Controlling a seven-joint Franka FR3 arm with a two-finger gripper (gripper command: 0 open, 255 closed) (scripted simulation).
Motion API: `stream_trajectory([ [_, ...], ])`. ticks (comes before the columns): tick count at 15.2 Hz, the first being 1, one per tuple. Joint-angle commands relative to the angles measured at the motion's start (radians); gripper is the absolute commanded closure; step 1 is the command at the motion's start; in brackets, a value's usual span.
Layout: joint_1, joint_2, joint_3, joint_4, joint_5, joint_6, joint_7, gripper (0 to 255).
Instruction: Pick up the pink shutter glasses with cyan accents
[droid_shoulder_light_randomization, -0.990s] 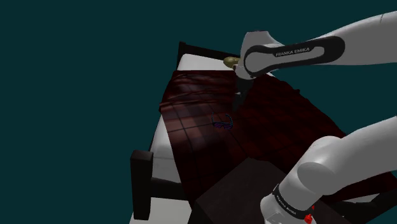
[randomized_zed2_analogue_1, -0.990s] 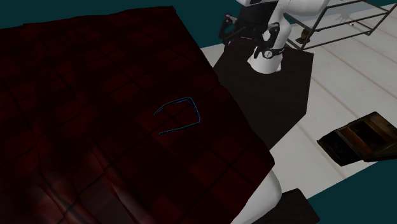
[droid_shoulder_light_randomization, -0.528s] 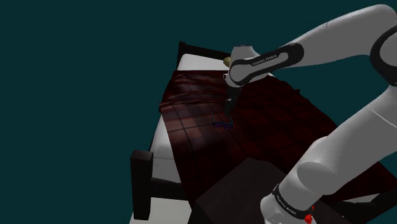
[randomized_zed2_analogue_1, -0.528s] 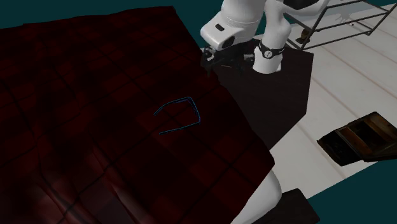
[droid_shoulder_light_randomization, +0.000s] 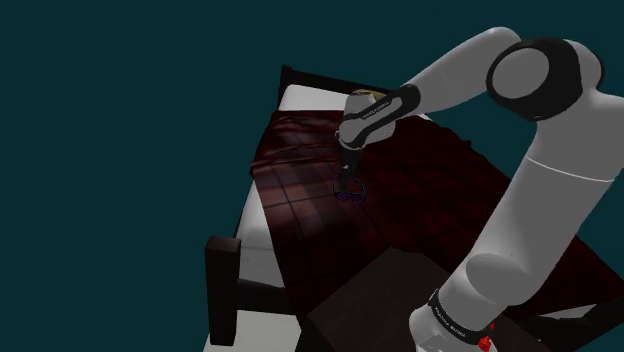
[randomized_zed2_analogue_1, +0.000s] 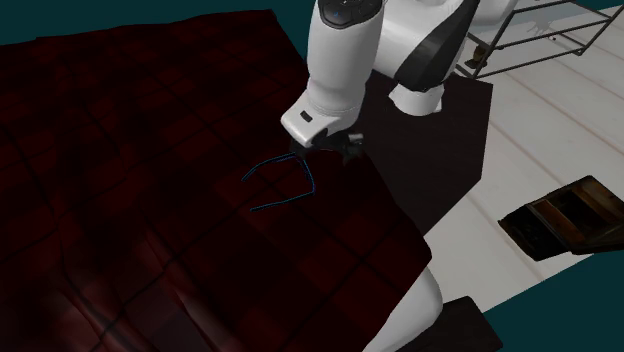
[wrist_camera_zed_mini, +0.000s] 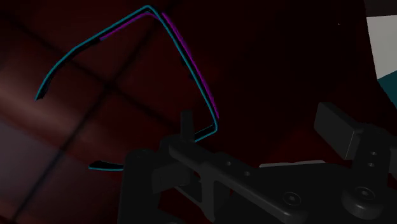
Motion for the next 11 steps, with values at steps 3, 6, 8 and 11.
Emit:
stream_trajectory([
  [3,-0.018,0.176,0.009,0.109,0.036,0.052,-0.060,0],
  [6,-0.023,0.213,0.013,0.119,0.041,0.077,-0.065,0],
  [8,-0.024,0.234,0.015,0.118,0.043,0.100,-0.064,0],
  [11,-0.027,0.274,0.018,0.119,0.048,0.138,-0.064,0],
])
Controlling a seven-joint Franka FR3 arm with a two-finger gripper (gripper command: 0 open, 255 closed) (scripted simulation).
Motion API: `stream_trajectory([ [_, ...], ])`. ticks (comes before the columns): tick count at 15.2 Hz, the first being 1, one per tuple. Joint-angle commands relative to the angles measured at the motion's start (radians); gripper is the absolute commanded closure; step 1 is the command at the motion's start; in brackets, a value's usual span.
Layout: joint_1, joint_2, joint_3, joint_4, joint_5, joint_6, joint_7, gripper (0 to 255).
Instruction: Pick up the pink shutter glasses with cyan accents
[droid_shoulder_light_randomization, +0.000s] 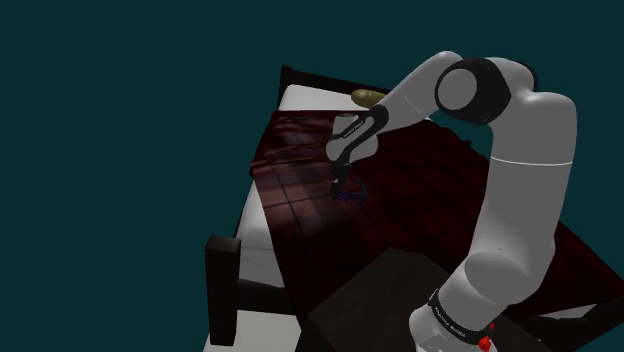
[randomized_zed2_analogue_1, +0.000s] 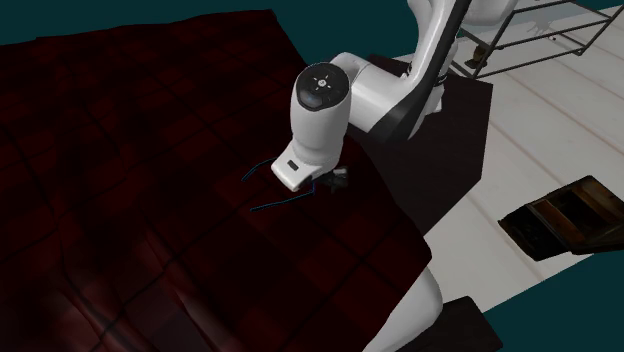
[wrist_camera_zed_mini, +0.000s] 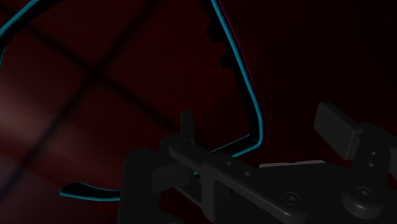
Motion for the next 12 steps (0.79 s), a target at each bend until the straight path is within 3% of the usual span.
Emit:
stream_trajectory([
  [1,-0.002,0.018,0.002,0.005,0.003,0.013,-0.001,0],
  [2,-0.002,0.018,0.002,0.006,0.003,0.013,-0.001,0],
  [3,-0.002,0.019,0.002,0.006,0.003,0.013,-0.001,255],
  [12,-0.002,0.018,0.002,0.006,0.003,0.013,-0.001,255],
])
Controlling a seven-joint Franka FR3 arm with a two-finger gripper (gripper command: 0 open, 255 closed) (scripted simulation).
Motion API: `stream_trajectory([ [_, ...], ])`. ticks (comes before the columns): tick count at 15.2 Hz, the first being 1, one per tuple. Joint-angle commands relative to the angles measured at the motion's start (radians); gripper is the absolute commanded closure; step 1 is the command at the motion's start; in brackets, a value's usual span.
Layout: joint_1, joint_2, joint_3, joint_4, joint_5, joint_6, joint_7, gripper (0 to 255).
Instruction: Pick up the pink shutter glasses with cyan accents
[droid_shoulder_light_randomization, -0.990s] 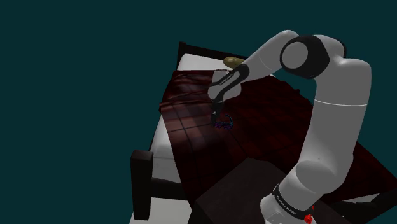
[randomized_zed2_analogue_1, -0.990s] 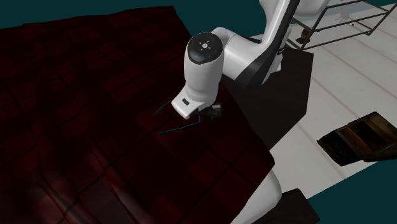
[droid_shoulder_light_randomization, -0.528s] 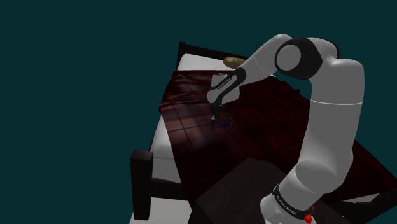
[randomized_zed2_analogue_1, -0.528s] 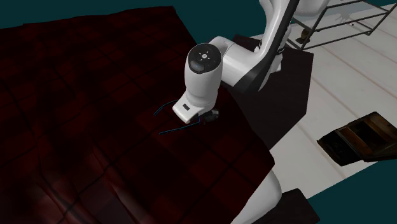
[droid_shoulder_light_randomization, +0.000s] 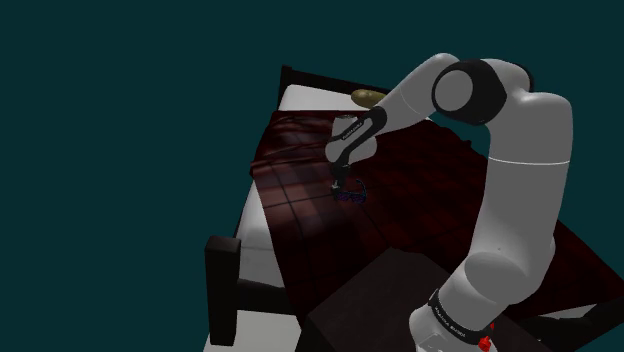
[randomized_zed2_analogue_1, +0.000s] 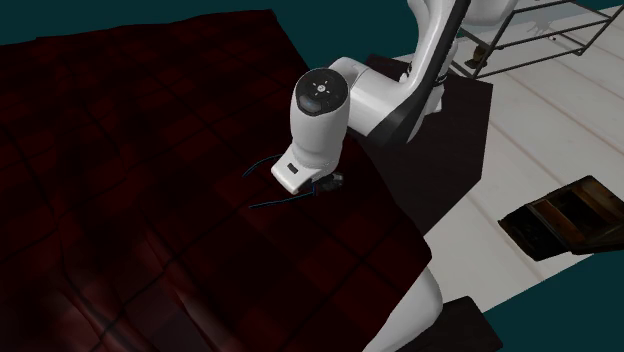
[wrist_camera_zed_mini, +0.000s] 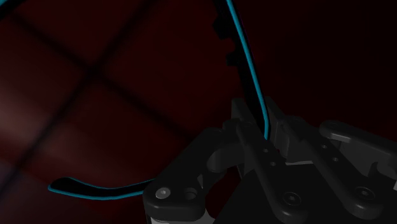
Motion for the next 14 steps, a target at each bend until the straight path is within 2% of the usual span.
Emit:
stream_trajectory([
  [1,0.000,-0.011,-0.001,-0.002,-0.002,-0.010,0.000,255],
  [14,0.010,-0.144,-0.010,0.013,-0.017,-0.157,-0.003,255],
])
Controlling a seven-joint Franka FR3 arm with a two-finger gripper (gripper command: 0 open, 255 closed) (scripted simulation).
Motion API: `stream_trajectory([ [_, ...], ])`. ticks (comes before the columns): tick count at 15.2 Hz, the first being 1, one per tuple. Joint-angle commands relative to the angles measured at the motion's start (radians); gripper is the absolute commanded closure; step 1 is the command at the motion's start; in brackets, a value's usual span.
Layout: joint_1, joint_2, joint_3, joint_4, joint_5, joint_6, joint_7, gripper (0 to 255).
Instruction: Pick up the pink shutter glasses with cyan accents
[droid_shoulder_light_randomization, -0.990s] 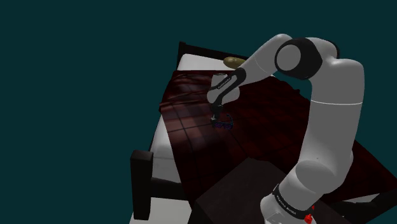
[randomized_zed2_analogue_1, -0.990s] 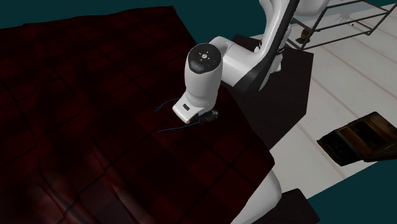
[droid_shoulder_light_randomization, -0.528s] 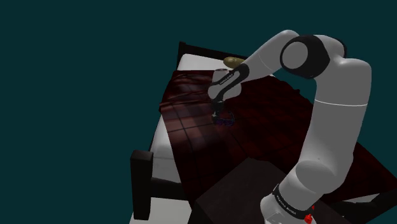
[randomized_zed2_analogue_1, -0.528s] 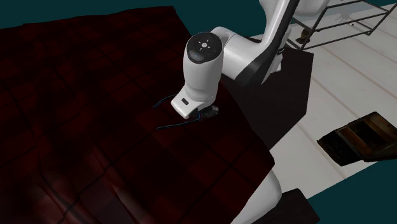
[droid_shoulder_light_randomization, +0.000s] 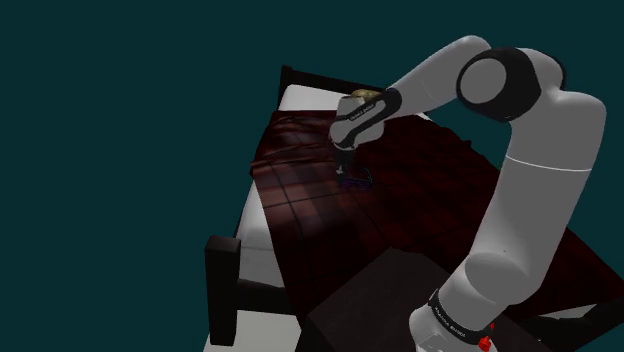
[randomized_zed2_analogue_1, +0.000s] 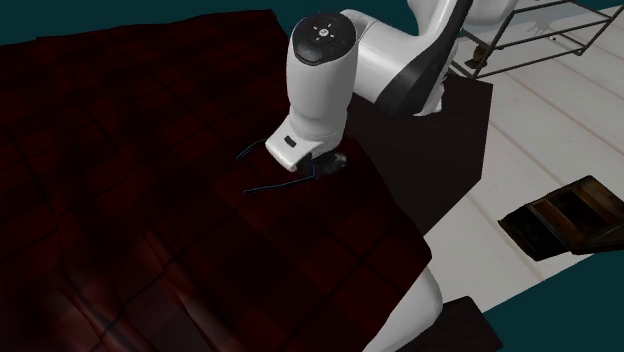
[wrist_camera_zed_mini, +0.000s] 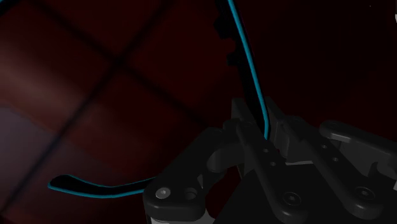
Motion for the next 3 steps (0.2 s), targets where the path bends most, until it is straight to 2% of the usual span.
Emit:
stream_trajectory([
  [1,0.000,-0.018,-0.001,0.005,-0.002,-0.023,-0.002,255],
  [3,0.000,-0.019,-0.001,0.006,-0.002,-0.025,-0.002,255],
])
